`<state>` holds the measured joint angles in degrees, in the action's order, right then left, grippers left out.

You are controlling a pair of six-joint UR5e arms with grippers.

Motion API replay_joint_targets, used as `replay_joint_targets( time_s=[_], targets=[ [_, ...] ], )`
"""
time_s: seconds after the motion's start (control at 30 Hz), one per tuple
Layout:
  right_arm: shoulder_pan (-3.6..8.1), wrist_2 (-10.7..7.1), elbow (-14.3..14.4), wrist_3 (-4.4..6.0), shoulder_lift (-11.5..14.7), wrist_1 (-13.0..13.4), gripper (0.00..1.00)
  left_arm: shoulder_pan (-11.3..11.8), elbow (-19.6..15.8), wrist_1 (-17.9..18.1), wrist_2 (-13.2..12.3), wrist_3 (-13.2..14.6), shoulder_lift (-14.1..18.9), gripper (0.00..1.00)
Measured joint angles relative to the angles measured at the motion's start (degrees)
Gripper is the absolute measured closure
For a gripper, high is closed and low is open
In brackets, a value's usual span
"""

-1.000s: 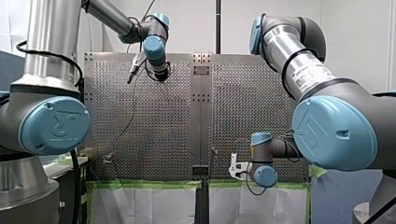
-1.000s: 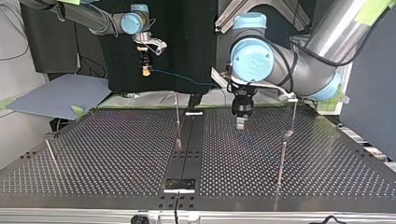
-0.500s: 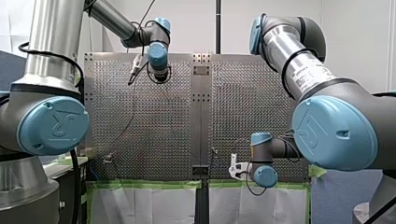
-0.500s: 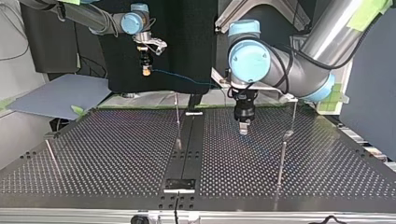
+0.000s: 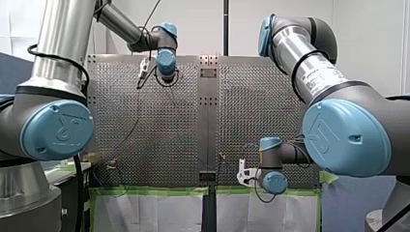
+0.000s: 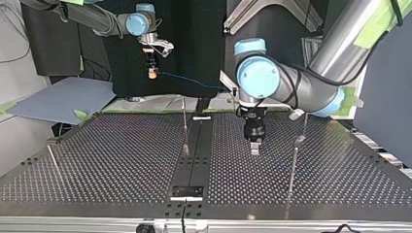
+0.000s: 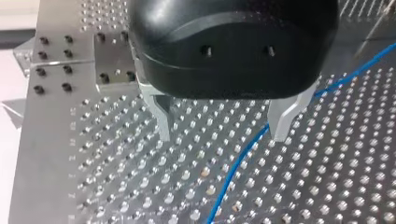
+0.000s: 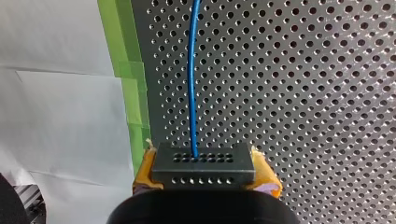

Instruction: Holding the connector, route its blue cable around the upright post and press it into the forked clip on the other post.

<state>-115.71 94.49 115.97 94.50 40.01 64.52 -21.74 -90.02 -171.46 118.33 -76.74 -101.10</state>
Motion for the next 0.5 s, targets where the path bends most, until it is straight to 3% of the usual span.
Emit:
replay_joint_targets(
  time_s=[0.5],
  targets=[
    [0.08, 0.0, 0.0, -0.08, 0.02, 0.12, 1.0, 2.53, 2.78, 6.92, 0.19, -0.26, -3.27, 0.0]
  ],
)
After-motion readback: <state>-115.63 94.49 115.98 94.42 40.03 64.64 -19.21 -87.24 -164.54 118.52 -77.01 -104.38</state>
